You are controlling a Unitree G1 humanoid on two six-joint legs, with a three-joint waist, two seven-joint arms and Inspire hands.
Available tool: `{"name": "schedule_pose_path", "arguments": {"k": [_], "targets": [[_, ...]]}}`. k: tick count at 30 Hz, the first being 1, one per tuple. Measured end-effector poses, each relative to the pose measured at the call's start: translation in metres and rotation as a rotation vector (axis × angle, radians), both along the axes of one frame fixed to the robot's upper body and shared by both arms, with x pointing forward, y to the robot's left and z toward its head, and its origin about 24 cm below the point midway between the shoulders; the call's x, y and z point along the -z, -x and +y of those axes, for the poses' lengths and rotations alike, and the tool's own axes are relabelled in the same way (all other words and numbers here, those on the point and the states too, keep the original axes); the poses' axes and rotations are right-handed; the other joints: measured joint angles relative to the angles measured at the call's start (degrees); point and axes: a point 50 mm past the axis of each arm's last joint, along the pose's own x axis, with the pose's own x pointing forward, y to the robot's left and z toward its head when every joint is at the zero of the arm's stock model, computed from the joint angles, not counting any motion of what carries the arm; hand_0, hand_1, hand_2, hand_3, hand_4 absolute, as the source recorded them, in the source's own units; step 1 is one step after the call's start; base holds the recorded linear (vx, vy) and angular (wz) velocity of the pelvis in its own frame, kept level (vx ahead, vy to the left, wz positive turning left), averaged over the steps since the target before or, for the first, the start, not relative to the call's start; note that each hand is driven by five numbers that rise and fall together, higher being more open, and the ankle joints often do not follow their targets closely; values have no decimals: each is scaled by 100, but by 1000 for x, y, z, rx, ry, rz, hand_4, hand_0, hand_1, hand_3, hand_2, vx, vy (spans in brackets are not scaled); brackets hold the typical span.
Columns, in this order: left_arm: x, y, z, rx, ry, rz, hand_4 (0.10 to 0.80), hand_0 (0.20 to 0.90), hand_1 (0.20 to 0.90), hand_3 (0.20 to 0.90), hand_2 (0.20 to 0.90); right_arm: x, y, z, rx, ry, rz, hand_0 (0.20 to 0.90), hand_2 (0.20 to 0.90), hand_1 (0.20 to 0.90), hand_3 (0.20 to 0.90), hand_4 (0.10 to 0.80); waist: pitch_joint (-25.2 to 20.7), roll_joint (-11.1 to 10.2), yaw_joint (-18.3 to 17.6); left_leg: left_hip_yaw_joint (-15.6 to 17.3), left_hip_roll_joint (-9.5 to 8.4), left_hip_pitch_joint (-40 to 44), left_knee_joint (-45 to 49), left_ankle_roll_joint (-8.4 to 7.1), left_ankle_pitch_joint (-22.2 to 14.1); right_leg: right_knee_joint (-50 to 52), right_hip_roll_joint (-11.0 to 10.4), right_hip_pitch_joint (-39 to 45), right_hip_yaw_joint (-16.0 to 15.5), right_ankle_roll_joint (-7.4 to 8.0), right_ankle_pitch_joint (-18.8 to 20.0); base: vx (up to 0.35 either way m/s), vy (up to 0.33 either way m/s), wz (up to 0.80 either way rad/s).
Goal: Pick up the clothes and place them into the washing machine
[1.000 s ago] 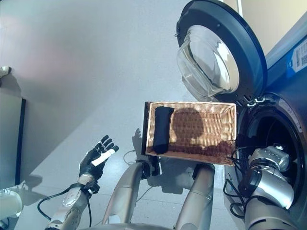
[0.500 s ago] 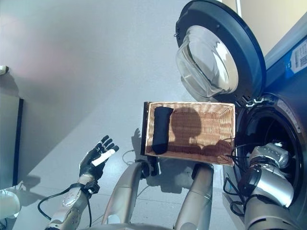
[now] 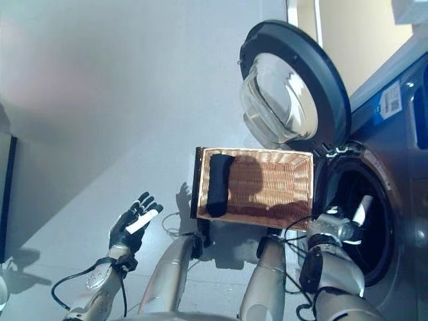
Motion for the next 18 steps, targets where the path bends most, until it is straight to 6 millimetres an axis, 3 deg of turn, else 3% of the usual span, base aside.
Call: {"name": "schedule_pose_path", "arguments": {"k": [5, 11, 18], "targets": [[8, 4, 7, -43, -10, 34, 800, 900, 900, 900, 900, 11, -1, 18, -144, 47, 50, 900, 900, 900, 900, 800, -13, -143, -125, -9, -22, 558, -567, -15, 201, -530, 41, 560, -144, 19, 164, 67, -11, 0], [7, 3, 10, -73, -19, 23, 800, 900, 900, 900, 900, 15, 0, 33, -383, 230, 118, 900, 900, 900, 900, 800, -27, -298, -126, -1, -40, 1085, -895, -9, 250, -1021, 88, 1161, -236, 61, 314, 36, -7, -4], [9, 0, 16, -94, -77, 34, 800, 900, 900, 900, 900, 25, -3, 72, -901, 574, 350, 900, 900, 900, 900, 800, 11, -451, -127, -72, -43, 1452, -1003, -14, 272, -1202, 105, 1626, -351, 83, 339, 18, -7, 3]]}}
